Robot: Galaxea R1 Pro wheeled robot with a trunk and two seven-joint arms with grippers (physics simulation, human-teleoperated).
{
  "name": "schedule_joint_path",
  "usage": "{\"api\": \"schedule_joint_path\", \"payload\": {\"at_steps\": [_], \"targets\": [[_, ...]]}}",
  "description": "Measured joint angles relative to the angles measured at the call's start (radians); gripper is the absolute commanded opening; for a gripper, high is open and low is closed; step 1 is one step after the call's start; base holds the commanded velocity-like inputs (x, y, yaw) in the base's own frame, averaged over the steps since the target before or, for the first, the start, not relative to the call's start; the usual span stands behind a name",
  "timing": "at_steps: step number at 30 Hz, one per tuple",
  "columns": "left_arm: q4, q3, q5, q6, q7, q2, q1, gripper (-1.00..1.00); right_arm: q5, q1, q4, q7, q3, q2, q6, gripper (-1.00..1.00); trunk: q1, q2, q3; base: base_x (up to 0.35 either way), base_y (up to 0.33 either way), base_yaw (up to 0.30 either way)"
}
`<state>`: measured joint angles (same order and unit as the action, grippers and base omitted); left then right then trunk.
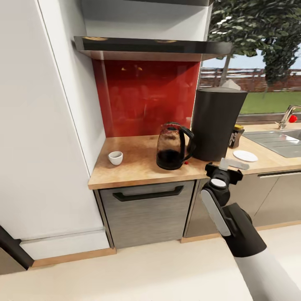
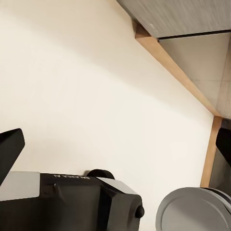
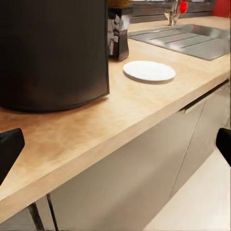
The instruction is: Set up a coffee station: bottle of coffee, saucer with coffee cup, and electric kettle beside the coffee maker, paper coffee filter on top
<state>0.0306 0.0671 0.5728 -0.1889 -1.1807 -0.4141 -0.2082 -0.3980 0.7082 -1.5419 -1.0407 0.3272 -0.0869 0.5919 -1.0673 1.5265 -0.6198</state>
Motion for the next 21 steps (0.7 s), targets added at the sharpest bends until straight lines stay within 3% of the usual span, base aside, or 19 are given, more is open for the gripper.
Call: {"api": "schedule_joint_path", "payload": {"at_steps": [1, 3, 5, 6, 9, 10, 12, 13, 15, 17, 18, 19, 20, 21], "targets": [[0.000, 0.000, 0.000, 0.000, 0.000, 0.000, 0.000, 1.00, 0.000, -0.001, 0.000, 0.000, 0.000, -0.012, -0.002, 1.00, 0.000, 0.000, 0.000, 0.000, 0.000, 0.000], [0.000, 0.000, 0.000, 0.000, 0.000, 0.000, 0.000, 1.00, 0.000, -0.003, 0.000, 0.015, -0.002, -0.063, -0.007, 1.00, 0.000, 0.000, 0.000, 0.000, 0.000, 0.000], [0.000, 0.000, 0.000, 0.000, 0.000, 0.000, 0.000, 1.00, 0.000, -0.007, 0.000, 0.043, -0.005, -0.091, -0.008, 1.00, 0.000, 0.000, 0.000, 0.000, 0.000, 0.000], [0.000, 0.000, 0.000, 0.000, 0.000, 0.000, 0.000, 1.00, 0.000, -0.013, 0.000, 0.088, -0.026, -0.121, -0.007, 1.00, 0.000, 0.000, 0.000, 0.000, 0.000, 0.000], [0.000, 0.000, 0.000, 0.000, 0.000, 0.000, 0.000, 1.00, 0.001, -0.021, 0.000, 0.191, -0.098, -0.170, -0.005, 1.00, 0.000, 0.000, 0.000, 0.000, 0.000, 0.000], [0.000, 0.000, 0.000, 0.000, 0.000, 0.000, 0.000, 1.00, 0.004, -0.024, 0.001, 0.276, -0.158, -0.194, -0.001, 1.00, 0.000, 0.000, 0.000, 0.000, 0.000, 0.000], [0.000, 0.000, 0.000, 0.000, 0.000, 0.000, 0.000, 1.00, 0.006, -0.026, 0.001, 0.380, -0.227, -0.214, 0.001, 1.00, 0.000, 0.000, 0.000, 0.000, 0.000, 0.000], [0.000, 0.000, 0.000, 0.000, 0.000, 0.000, 0.000, 1.00, 0.022, -0.032, 0.001, 0.536, -0.308, -0.242, 0.003, 1.00, 0.000, 0.000, 0.000, 0.000, 0.000, 0.000], [0.000, 0.000, 0.000, 0.002, 0.000, 0.000, 0.000, 1.00, 0.060, -0.059, 0.002, 0.755, -0.411, -0.292, 0.002, 1.00, 0.000, 0.000, 0.000, 0.000, 0.000, 0.000], [0.000, -0.001, 0.000, 0.003, 0.000, 0.000, 0.000, 1.00, 0.075, -0.083, 0.003, 0.866, -0.458, -0.313, 0.001, 1.00, 0.000, 0.000, 0.000, 0.000, 0.000, 0.000], [0.000, -0.001, 0.000, 0.004, 0.000, 0.000, 0.000, 1.00, 0.088, -0.108, 0.004, 0.974, -0.509, -0.326, -0.002, 1.00, 0.000, 0.000, 0.000, 0.000, 0.000, 0.000], [0.000, -0.001, 0.000, 0.004, 0.000, 0.000, 0.000, 1.00, 0.088, -0.121, 0.004, 1.027, -0.539, -0.331, -0.003, 1.00, 0.000, 0.000, 0.000, 0.000, 0.000, 0.000], [0.000, -0.001, 0.000, 0.004, 0.000, 0.000, 0.000, 1.00, 0.097, -0.145, 0.007, 1.132, -0.601, -0.338, -0.006, 1.00, 0.000, 0.000, 0.000, 0.000, 0.000, 0.000], [0.000, -0.001, 0.000, 0.004, 0.000, 0.001, 0.000, 1.00, 0.131, -0.176, 0.015, 1.298, -0.697, -0.344, -0.009, 1.00, 0.000, 0.000, 0.000, 0.000, 0.000, 0.000]]}}
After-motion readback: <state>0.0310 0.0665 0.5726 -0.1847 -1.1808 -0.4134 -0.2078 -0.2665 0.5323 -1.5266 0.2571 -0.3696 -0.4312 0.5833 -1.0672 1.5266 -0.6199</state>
